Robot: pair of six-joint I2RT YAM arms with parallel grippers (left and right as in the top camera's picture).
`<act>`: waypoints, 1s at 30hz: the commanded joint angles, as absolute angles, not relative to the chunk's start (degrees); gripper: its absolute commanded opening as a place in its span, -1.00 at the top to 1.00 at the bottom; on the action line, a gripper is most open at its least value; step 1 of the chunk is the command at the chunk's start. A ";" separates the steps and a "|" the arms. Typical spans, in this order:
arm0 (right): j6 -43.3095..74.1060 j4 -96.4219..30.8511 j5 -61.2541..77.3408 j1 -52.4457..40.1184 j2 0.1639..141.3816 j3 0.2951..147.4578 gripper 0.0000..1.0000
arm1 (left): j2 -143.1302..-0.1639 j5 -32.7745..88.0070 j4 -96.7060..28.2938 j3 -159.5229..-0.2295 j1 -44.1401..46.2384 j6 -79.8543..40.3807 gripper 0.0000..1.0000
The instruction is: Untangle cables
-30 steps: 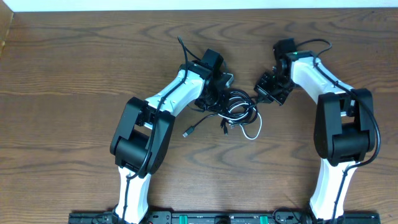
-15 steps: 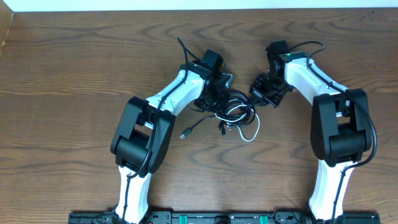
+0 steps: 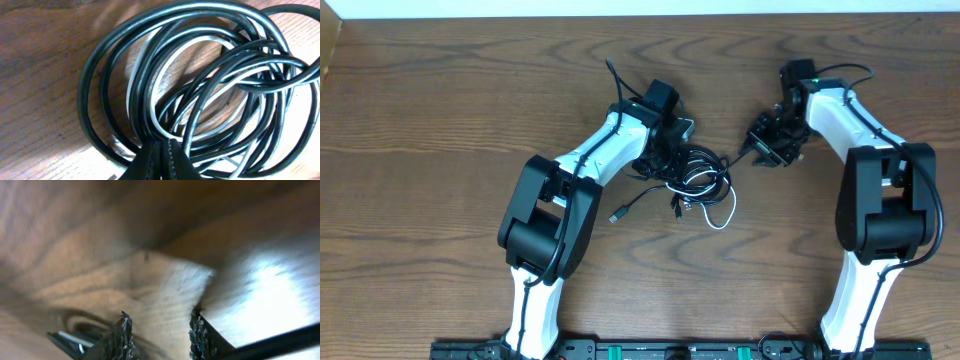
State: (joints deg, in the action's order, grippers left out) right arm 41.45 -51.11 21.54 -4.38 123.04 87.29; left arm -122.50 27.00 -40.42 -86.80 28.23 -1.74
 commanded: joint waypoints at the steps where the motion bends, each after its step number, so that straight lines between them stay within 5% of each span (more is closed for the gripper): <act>1: 40.69 -50.65 18.41 -3.92 123.11 88.25 0.31 | -124.31 26.24 -40.58 -86.48 28.38 -2.26 0.83; 8: 40.66 -51.18 17.91 -5.10 123.11 88.23 0.97 | -124.31 26.24 -40.56 -86.48 28.38 -2.24 0.83; 30: 50.13 -50.37 21.08 -11.68 123.11 88.23 0.87 | -124.31 26.28 -40.91 -86.48 28.38 -2.26 0.84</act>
State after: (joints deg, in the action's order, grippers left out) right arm 48.93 -50.26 20.84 -11.38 123.04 87.33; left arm -122.58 26.98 -40.47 -86.80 28.25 -1.74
